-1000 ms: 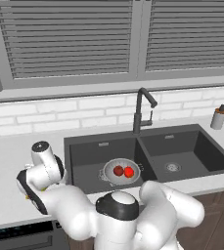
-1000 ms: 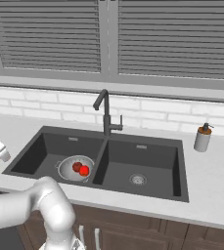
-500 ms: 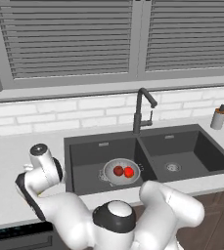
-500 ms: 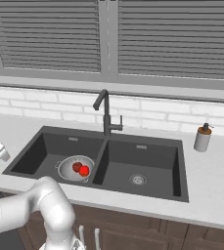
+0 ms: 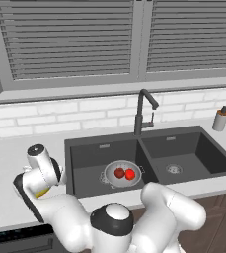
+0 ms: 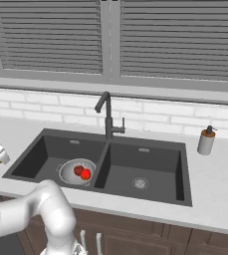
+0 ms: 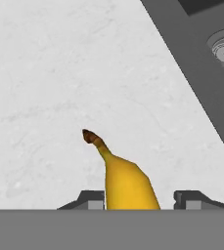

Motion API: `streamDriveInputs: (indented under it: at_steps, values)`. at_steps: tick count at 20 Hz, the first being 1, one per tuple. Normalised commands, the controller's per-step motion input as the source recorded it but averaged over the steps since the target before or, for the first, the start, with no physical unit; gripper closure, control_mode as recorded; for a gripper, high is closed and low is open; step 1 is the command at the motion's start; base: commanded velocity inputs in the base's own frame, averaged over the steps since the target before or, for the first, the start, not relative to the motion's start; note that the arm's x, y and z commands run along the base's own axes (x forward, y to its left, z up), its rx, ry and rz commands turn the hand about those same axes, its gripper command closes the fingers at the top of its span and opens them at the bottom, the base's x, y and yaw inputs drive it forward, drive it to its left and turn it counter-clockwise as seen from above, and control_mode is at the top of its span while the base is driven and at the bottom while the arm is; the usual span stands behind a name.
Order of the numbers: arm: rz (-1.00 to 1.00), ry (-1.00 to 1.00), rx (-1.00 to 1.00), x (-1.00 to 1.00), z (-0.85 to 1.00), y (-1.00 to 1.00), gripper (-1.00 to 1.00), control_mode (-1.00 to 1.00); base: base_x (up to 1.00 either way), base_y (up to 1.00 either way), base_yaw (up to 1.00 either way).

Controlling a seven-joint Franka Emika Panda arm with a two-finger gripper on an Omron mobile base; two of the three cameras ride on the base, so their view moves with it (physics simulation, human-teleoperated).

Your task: Put the colander in the sink, put the banana, apple, apple in the colander, and turn on the sink faucet and pour water over the colander.

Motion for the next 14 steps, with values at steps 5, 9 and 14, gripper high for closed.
streamDriveInputs:
  at_steps: [5,9,14]
  values:
    - [0.0,-0.11,0.04,0.0,-0.15,0.0,1.0,-1.0,0.0,0.0,0.0]
    - [-0.15,-0.15,0.14,-0.04,0.06,-0.36,1.0,-1.0,0.0,0.0,0.0]
    - [-0.22,-0.17,0.3,-0.21,0.51,-0.95,1.0,-1.0,0.0,0.0,0.0]
